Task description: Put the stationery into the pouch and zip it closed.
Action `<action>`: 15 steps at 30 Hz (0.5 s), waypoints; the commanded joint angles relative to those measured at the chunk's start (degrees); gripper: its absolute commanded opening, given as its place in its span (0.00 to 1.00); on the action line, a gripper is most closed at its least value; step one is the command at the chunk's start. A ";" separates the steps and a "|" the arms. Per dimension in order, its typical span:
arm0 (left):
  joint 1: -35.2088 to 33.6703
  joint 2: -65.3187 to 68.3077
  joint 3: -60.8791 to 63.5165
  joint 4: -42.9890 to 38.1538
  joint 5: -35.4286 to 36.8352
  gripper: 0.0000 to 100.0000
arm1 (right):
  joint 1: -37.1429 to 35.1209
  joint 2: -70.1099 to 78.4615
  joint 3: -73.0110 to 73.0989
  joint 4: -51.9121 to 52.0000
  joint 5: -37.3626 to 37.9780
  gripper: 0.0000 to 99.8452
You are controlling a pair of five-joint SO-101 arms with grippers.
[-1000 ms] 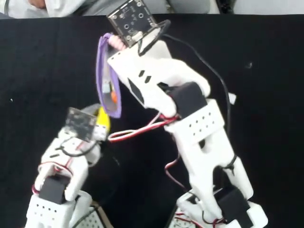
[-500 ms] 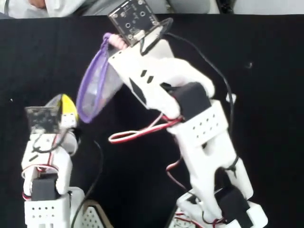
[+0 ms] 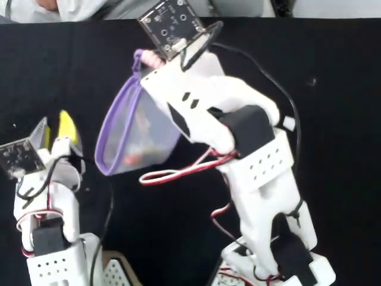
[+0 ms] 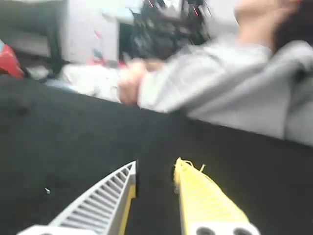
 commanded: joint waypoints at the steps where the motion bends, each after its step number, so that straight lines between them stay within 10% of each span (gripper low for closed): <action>1: -2.07 0.35 2.68 -6.86 0.35 0.13 | -0.44 -0.57 -4.35 0.70 0.62 0.01; 15: 0.40 0.26 -21.14 20.48 10.46 0.14 | -0.18 8.48 -3.65 -8.26 0.70 0.01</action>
